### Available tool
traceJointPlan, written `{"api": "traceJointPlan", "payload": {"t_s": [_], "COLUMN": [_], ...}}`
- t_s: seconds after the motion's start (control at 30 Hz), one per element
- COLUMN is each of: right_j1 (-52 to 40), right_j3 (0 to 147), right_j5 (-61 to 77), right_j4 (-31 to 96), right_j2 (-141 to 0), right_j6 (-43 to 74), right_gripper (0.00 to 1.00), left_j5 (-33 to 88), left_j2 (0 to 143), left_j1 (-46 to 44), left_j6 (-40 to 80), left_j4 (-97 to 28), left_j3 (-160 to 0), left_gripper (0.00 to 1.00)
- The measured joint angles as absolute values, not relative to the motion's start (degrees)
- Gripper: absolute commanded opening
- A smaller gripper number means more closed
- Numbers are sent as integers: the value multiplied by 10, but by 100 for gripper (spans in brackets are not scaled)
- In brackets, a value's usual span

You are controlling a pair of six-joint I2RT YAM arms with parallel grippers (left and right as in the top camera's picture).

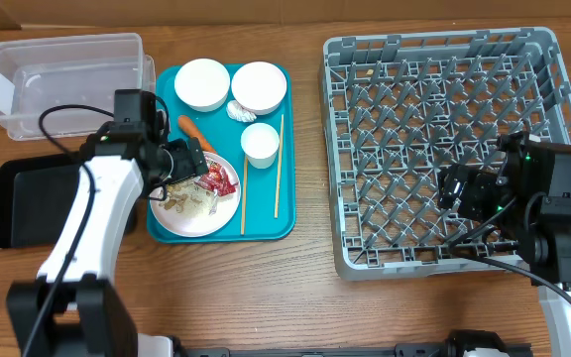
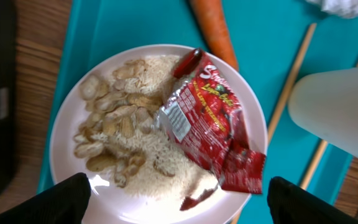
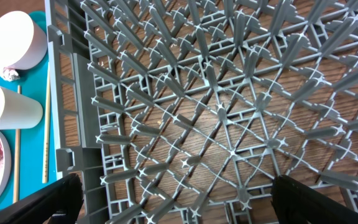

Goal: Sort waste into correct bins and load items into the dishwasher
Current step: 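Reach the left gripper to the plate and grasp the red wrapper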

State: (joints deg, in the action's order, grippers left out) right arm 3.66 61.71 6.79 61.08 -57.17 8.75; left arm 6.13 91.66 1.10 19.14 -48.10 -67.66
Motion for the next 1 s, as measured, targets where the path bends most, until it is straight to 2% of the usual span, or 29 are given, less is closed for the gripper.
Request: {"api": "traceJointPlan", "payload": {"t_s": [0.17, 0.47, 0.67, 0.77, 0.9, 1.0], "right_j1": [37, 37, 37, 37, 37, 37], "right_j3": [617, 617, 617, 617, 617, 617], "right_j5": [66, 66, 66, 66, 66, 66], "right_j4": [611, 611, 611, 611, 611, 611], "right_j2": [-572, -572, -572, -572, -572, -572], "right_j6": [88, 88, 88, 88, 88, 88], "right_gripper": [100, 100, 100, 100, 100, 100], "left_j5": [67, 112, 140, 145, 147, 148], "left_j2": [975, 1039, 1054, 1054, 1054, 1054], "left_j1": [11, 11, 11, 11, 11, 11], "left_j6": [211, 225, 226, 229, 230, 233], "left_j4": [-463, -410, -399, -390, -375, -368], "left_j3": [-677, -677, -677, -677, -677, -677], "left_gripper": [89, 78, 59, 56, 45, 42]}}
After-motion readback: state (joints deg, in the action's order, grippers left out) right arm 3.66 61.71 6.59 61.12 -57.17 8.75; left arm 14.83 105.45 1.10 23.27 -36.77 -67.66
